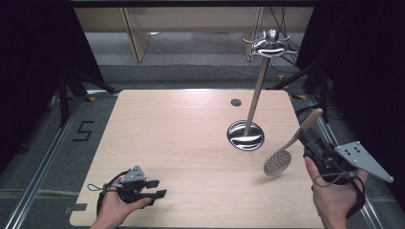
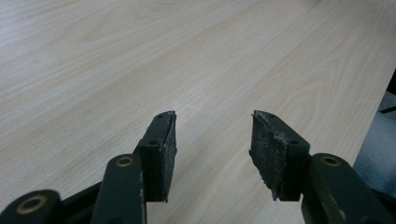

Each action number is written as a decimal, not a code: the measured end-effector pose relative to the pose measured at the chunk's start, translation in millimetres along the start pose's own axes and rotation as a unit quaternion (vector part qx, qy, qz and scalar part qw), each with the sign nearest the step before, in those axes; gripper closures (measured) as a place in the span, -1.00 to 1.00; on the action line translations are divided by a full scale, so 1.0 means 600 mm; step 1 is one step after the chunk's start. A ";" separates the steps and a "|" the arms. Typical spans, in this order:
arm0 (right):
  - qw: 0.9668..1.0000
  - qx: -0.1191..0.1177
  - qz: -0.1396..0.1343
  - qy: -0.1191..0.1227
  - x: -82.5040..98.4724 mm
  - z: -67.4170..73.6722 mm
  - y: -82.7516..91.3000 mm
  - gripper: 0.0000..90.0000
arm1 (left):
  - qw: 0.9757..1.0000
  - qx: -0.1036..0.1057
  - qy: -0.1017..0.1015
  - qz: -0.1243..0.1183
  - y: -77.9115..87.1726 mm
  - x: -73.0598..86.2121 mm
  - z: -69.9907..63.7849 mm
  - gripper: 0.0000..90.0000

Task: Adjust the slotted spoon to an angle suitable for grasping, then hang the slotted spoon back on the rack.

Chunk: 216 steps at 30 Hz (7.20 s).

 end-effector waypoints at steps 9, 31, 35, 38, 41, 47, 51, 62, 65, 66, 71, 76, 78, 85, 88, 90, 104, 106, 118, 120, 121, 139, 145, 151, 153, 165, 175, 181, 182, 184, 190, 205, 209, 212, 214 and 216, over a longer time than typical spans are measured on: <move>1.000 0.000 0.003 0.003 -0.006 0.004 -0.004 0.57 | 1.000 -0.005 0.002 0.001 0.003 0.003 0.003 0.10; 1.000 -0.004 -0.005 -0.007 -0.023 0.005 -0.007 0.56 | 1.000 -0.012 0.007 0.000 0.017 0.017 -0.004 0.10; 1.000 -0.006 -0.007 -0.003 -0.022 0.005 -0.015 0.56 | 1.000 -0.023 0.011 0.001 0.024 0.018 0.000 0.10; 1.000 -0.010 0.000 -0.006 -0.022 0.005 -0.019 0.56 | 1.000 -0.025 0.008 -0.006 0.022 0.015 0.001 0.11; 1.000 -0.008 -0.006 -0.006 -0.024 0.005 -0.021 0.56 | 1.000 -0.024 0.002 -0.003 0.022 0.013 0.000 0.11; 1.000 -0.009 -0.009 -0.003 -0.033 0.016 -0.026 0.56 | 1.000 -0.020 -0.008 -0.004 0.023 0.010 0.000 0.11; 1.000 -0.005 -0.015 0.006 -0.036 0.025 -0.031 0.56 | 1.000 -0.018 -0.009 -0.009 0.026 0.011 0.000 0.11; 1.000 -0.001 -0.020 0.014 -0.043 0.039 -0.046 0.56 | 1.000 -0.020 -0.009 -0.010 0.027 0.008 0.001 0.11; 1.000 0.003 -0.023 0.018 -0.045 0.038 -0.048 0.56 | 1.000 -0.018 -0.006 -0.012 0.025 0.009 -0.001 0.11; 1.000 0.001 -0.021 0.015 -0.046 0.040 -0.049 0.56 | 1.000 -0.021 -0.016 -0.003 0.027 0.009 0.002 0.11; 1.000 0.006 -0.023 0.016 -0.048 0.043 -0.055 0.56 | 1.000 -0.017 0.001 -0.011 0.028 0.008 -0.002 0.11; 1.000 0.007 -0.023 0.013 -0.050 0.047 -0.059 0.56 | 1.000 -0.018 -0.007 -0.017 0.028 0.009 -0.001 0.11; 1.000 0.006 -0.024 0.014 -0.052 0.049 -0.060 0.56 | 1.000 -0.017 0.001 -0.012 0.029 0.009 -0.002 0.11; 1.000 0.008 -0.026 0.014 -0.059 0.054 -0.069 0.56 | 1.000 -0.016 -0.007 -0.012 0.028 0.008 -0.001 0.11; 1.000 0.005 -0.028 0.012 -0.059 0.056 -0.070 0.56 | 1.000 -0.016 -0.007 -0.014 0.028 0.008 -0.001 0.11; 1.000 0.007 -0.027 0.013 -0.060 0.056 -0.072 0.56 | 1.000 -0.018 -0.007 -0.016 0.028 0.008 -0.002 0.11; 1.000 0.006 -0.024 0.007 -0.064 0.062 -0.082 0.56 | 1.000 -0.017 -0.012 -0.013 0.026 0.009 -0.001 0.11; 1.000 0.008 -0.025 0.006 -0.065 0.063 -0.084 0.56 | 1.000 -0.017 -0.012 -0.013 0.026 0.009 -0.001 0.11; 0.999 0.012 -0.029 0.010 -0.070 0.064 -0.095 0.56 | 1.000 -0.016 -0.010 -0.012 0.025 0.009 -0.002 0.11; 1.000 0.012 -0.027 0.009 -0.071 0.065 -0.097 0.56 | 1.000 -0.016 -0.011 -0.012 0.025 0.009 -0.002 0.11; 0.999 0.014 -0.030 0.013 -0.071 0.065 -0.099 0.56 | 1.000 -0.016 -0.011 -0.011 0.025 0.009 -0.002 0.11; 0.999 0.014 -0.027 0.010 -0.083 0.073 -0.117 0.56 | 1.000 -0.018 -0.010 -0.016 0.027 0.008 -0.002 0.10; 0.999 0.014 -0.027 0.015 -0.085 0.074 -0.124 0.56 | 1.000 -0.019 -0.013 -0.014 0.028 0.007 -0.001 0.10; 0.999 0.015 -0.027 0.013 -0.087 0.076 -0.130 0.56 | 1.000 -0.018 -0.011 -0.017 0.027 0.007 -0.001 0.09; 0.999 0.015 -0.026 0.016 -0.087 0.075 -0.132 0.56 | 1.000 -0.018 -0.014 -0.014 0.028 0.007 0.000 0.09; 1.000 0.016 -0.017 0.014 -0.087 0.077 -0.144 0.56 | 1.000 -0.018 -0.015 -0.015 0.029 0.007 0.000 0.09; 1.000 0.015 -0.012 0.013 -0.090 0.079 -0.153 0.56 | 1.000 -0.018 -0.015 -0.015 0.029 0.007 0.000 0.09; 1.000 0.016 -0.011 0.019 -0.091 0.079 -0.160 0.56 | 1.000 -0.018 -0.014 -0.015 0.029 0.007 0.000 0.09; 1.000 0.017 -0.011 0.020 -0.090 0.078 -0.163 0.56 | 1.000 -0.017 -0.015 -0.015 0.029 0.007 0.000 0.09; 1.000 0.016 -0.007 0.014 -0.090 0.080 -0.164 0.56 | 1.000 -0.017 -0.015 -0.014 0.029 0.007 0.000 0.09; 1.000 0.013 -0.004 0.014 -0.090 0.082 -0.168 0.56 | 1.000 -0.017 -0.015 -0.014 0.029 0.006 0.000 0.09; 1.000 0.021 0.011 0.017 -0.087 0.086 -0.181 0.56 | 1.000 -0.014 -0.015 -0.012 0.030 0.006 0.000 0.09; 1.000 0.023 0.014 0.015 -0.086 0.087 -0.183 0.56 | 1.000 -0.014 -0.016 -0.013 0.030 0.006 0.000 0.09; 1.000 0.023 0.011 0.018 -0.086 0.087 -0.185 0.56 | 1.000 -0.014 -0.016 -0.011 0.031 0.006 0.000 0.09; 1.000 0.022 0.012 0.014 -0.086 0.088 -0.187 0.56 | 1.000 -0.014 -0.016 -0.013 0.030 0.006 0.000 0.09; 0.999 0.023 0.014 0.022 -0.086 0.087 -0.188 0.56 | 1.000 -0.014 -0.016 -0.012 0.030 0.006 0.000 0.09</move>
Point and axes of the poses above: each handheld gripper's, and its own axes: y roughly backward along the jaws, x roughly out of its underside, z roughly to its left, the point moved 2 cm from there along -y, roughly forward along the jaws, and after that the axes turned 7 degrees about -z, right-handed, at the moved point
